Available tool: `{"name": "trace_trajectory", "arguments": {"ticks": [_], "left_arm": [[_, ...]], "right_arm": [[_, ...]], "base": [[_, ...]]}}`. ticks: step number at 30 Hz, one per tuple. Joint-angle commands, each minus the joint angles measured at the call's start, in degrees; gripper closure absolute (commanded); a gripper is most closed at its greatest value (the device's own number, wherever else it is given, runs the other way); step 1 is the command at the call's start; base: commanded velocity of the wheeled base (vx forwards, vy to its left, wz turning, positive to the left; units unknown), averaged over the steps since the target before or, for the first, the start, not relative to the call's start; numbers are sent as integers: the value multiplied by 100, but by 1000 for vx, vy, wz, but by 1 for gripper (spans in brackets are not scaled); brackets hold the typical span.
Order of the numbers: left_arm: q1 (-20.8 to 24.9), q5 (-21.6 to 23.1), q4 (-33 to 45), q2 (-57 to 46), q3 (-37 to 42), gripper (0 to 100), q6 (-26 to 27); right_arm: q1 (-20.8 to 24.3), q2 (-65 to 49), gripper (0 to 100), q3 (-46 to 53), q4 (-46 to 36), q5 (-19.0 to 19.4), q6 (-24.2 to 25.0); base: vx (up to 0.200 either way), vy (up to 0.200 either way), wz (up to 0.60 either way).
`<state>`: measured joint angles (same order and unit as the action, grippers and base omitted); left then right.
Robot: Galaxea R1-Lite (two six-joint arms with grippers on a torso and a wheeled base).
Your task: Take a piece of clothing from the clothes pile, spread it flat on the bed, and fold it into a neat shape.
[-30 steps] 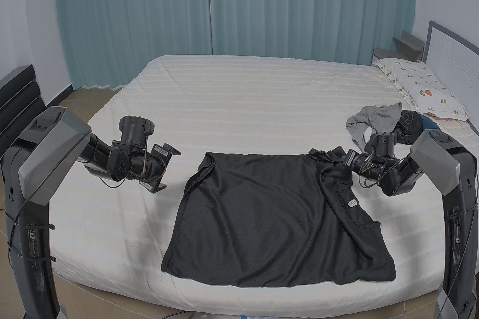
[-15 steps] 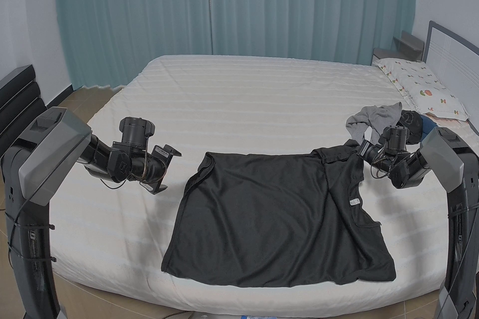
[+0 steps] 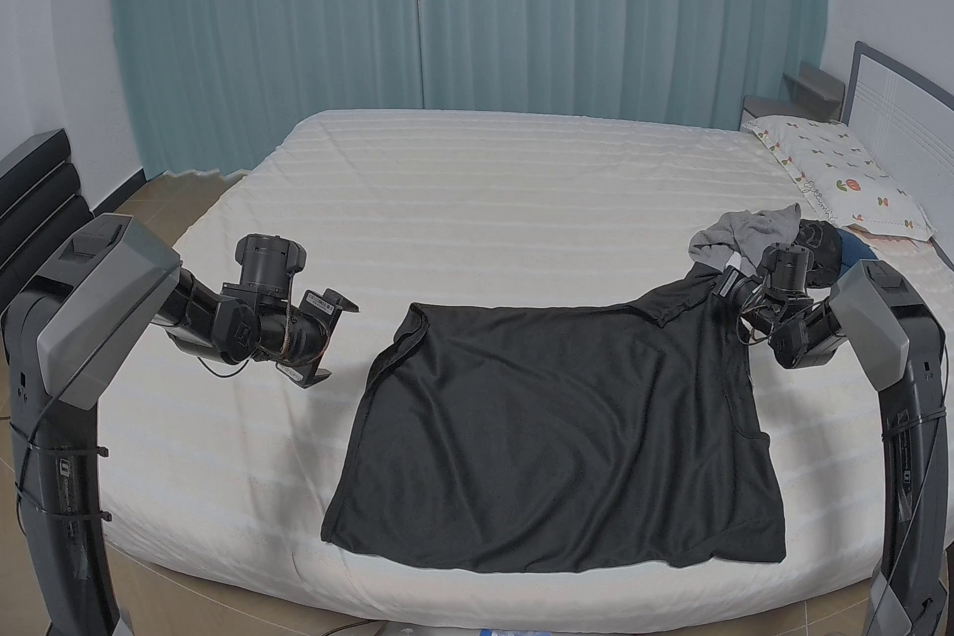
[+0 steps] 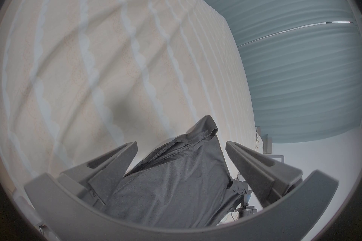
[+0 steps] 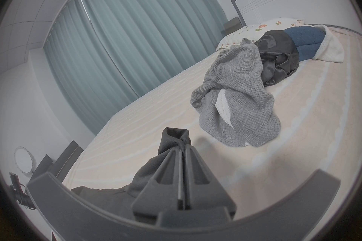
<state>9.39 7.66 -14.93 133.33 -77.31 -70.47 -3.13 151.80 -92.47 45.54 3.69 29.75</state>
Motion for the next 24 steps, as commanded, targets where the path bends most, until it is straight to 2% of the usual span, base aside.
{"name": "trace_trajectory", "arguments": {"ticks": [1,3,4,9,13,19,21,24], "left_arm": [[-7,-1,-1,9,-3,0,-1],[-7,-1,-1,9,-3,0,-1],[-7,-1,-10,9,-3,0,-1],[2,-1,-10,9,-12,0,7],[28,-1,-10,9,-144,0,34],[142,-27,26,150,-662,0,201],[230,-27,70,237,-935,0,394],[424,-89,70,519,-1234,0,596]], "right_arm": [[6,192,100,-202,-10,-53,-13],[6,236,100,-237,-19,-62,-21],[6,254,0,-228,-10,-62,-30],[14,157,0,-17,42,35,102],[-21,-282,0,405,60,123,585],[6,-968,0,1468,411,149,1051],[58,-1214,0,2101,798,219,1244],[67,-1381,0,2549,1053,211,1402]], "base": [[0,0,0],[0,0,0],[0,0,0],[0,0,0],[0,0,0],[0,0,0],[0,0,0],[0,0,0]]}}
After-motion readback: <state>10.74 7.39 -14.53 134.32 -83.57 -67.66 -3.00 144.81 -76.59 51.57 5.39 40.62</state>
